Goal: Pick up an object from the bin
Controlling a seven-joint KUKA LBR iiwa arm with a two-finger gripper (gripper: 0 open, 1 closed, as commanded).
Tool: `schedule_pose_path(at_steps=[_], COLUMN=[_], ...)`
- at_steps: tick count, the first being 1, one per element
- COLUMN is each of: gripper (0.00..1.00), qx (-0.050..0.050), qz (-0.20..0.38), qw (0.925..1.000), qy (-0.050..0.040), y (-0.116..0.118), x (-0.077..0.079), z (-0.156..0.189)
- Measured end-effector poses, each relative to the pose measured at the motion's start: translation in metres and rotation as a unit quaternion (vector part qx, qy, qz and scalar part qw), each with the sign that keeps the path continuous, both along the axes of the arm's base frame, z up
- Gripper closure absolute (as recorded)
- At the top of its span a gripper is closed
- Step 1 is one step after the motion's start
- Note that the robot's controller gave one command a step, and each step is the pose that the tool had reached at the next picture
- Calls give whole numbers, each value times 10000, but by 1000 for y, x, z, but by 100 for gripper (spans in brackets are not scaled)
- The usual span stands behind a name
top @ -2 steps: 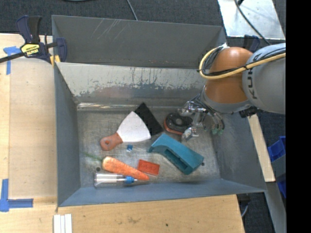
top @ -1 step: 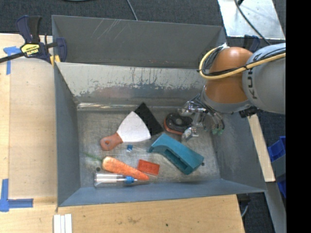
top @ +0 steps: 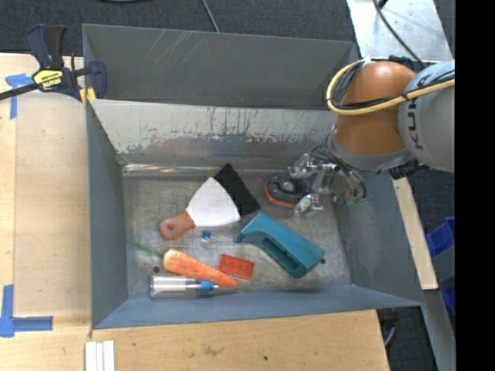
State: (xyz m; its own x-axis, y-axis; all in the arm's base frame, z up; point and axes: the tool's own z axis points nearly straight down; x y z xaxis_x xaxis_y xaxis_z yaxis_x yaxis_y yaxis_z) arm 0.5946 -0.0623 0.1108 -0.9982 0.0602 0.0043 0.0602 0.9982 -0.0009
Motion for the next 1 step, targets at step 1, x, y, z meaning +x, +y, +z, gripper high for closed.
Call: schedule_pose_path(at_steps=[1], gripper=[100], qx=[-3], qz=[-88], qw=[9999], qy=[-75], y=[-1], x=[12], z=[29])
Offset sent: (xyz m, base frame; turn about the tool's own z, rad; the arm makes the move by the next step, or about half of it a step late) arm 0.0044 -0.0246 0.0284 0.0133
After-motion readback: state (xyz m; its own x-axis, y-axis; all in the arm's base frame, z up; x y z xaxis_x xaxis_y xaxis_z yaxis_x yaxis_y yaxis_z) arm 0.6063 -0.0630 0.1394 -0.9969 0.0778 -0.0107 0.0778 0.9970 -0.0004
